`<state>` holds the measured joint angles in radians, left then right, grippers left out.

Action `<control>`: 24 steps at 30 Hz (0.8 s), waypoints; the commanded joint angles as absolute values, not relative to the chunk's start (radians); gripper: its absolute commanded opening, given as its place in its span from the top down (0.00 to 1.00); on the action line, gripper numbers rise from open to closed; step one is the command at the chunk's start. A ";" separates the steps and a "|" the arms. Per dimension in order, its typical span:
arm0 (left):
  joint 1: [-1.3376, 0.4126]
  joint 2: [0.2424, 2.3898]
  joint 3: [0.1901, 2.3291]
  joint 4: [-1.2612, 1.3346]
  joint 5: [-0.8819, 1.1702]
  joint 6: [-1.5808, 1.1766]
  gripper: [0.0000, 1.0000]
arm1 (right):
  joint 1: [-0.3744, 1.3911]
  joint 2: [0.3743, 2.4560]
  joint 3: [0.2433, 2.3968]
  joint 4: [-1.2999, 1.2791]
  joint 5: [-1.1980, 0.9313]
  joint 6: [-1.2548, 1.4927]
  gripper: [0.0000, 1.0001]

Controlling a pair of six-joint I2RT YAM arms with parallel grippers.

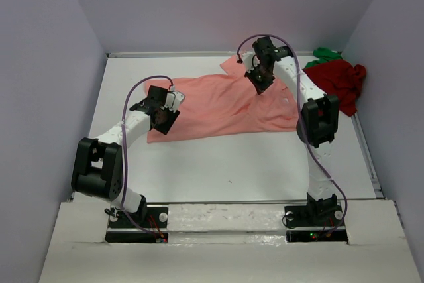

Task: Fold and stack the t-shirts
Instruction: Fold the tshirt

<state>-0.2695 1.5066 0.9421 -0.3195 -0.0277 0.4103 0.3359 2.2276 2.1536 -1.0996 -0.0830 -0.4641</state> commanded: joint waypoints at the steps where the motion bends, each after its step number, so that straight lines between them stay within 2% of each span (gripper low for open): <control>1: -0.276 1.506 0.936 -0.322 -0.034 0.416 0.43 | 0.347 2.224 2.198 -1.100 -0.100 -0.471 1.00; 15: -0.275 1.509 0.937 -0.325 -0.035 0.414 0.43 | 0.374 2.221 2.200 -1.094 -0.172 -0.497 1.00; 24: -0.276 1.514 0.934 -0.325 -0.032 0.414 0.43 | 0.383 2.183 2.148 -1.008 -0.118 -0.525 1.00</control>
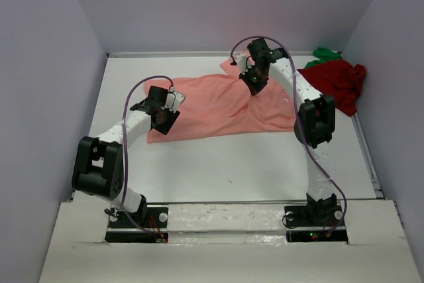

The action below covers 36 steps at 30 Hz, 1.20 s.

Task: Fold and stack the t-shirts
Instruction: Fold the tshirt

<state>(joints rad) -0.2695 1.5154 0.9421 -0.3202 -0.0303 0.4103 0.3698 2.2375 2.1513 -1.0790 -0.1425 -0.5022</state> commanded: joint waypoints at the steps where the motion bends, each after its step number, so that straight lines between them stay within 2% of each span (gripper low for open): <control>1: -0.276 1.516 0.934 -0.325 -0.032 0.414 0.43 | 0.383 2.183 2.143 -0.993 -0.109 -0.526 1.00; 7: -0.276 1.516 0.936 -0.325 -0.032 0.414 0.43 | 0.383 2.203 2.111 -0.914 -0.020 -0.529 1.00; 36: -0.276 1.536 0.937 -0.328 -0.038 0.413 0.43 | 0.393 2.325 2.077 -0.977 -0.100 -0.568 1.00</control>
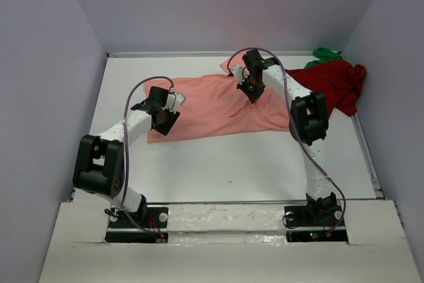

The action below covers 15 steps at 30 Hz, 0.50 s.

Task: Fold and stack the t-shirts
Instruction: Fold the tshirt

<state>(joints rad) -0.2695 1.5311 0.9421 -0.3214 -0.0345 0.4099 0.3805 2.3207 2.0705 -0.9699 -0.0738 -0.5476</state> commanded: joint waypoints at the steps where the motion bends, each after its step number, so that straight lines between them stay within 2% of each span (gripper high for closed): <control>1: -0.278 1.536 0.934 -0.328 -0.038 0.414 0.43 | 0.393 2.327 2.086 -0.976 -0.103 -0.568 1.00; 5: -0.276 1.529 0.931 -0.328 -0.037 0.414 0.43 | 0.393 2.345 2.115 -0.989 -0.104 -0.574 0.98; 6: -0.278 1.529 0.931 -0.330 -0.037 0.416 0.43 | 0.393 2.347 2.120 -0.991 -0.104 -0.575 0.86; 7: -0.278 1.528 0.931 -0.330 -0.037 0.414 0.43 | 0.393 2.344 2.121 -0.994 -0.101 -0.574 0.62; 10: -0.278 1.529 0.934 -0.331 -0.034 0.414 0.43 | 0.393 2.324 2.118 -0.989 -0.084 -0.583 0.35; 12: -0.278 1.529 0.936 -0.333 -0.031 0.416 0.43 | 0.393 2.307 2.117 -0.980 -0.069 -0.589 0.29; 15: -0.278 1.525 0.936 -0.334 -0.031 0.414 0.43 | 0.393 2.270 2.115 -0.973 -0.048 -0.594 0.27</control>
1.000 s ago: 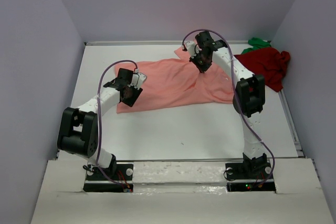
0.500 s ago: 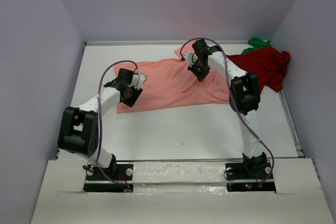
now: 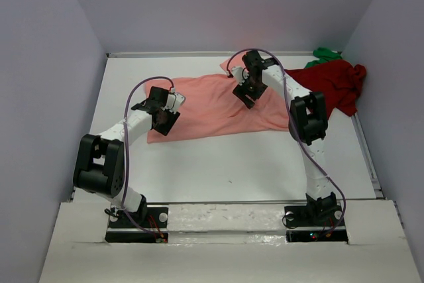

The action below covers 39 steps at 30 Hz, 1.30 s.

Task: Fold and stack the t-shirts
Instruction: Fold the tshirt

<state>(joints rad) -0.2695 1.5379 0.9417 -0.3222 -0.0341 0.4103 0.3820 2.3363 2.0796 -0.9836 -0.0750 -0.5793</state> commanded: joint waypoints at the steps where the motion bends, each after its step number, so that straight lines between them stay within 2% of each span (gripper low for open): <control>1: -0.278 1.520 0.936 -0.336 -0.029 0.416 0.43 | 0.393 2.248 2.114 -0.963 -0.022 -0.597 0.26; 8: -0.279 1.508 0.934 -0.337 -0.025 0.416 0.43 | 0.393 2.158 2.027 -0.864 0.150 -0.623 0.24; 13: -0.282 1.503 0.933 -0.337 -0.017 0.416 0.43 | 0.393 2.174 1.982 -0.833 0.210 -0.641 0.26; 33: -0.281 1.523 0.931 -0.334 -0.023 0.417 0.43 | 0.393 2.304 2.034 -0.877 0.083 -0.589 0.32; 39: -0.282 1.529 0.934 -0.337 -0.025 0.417 0.43 | 0.393 2.310 2.033 -0.877 0.075 -0.588 0.38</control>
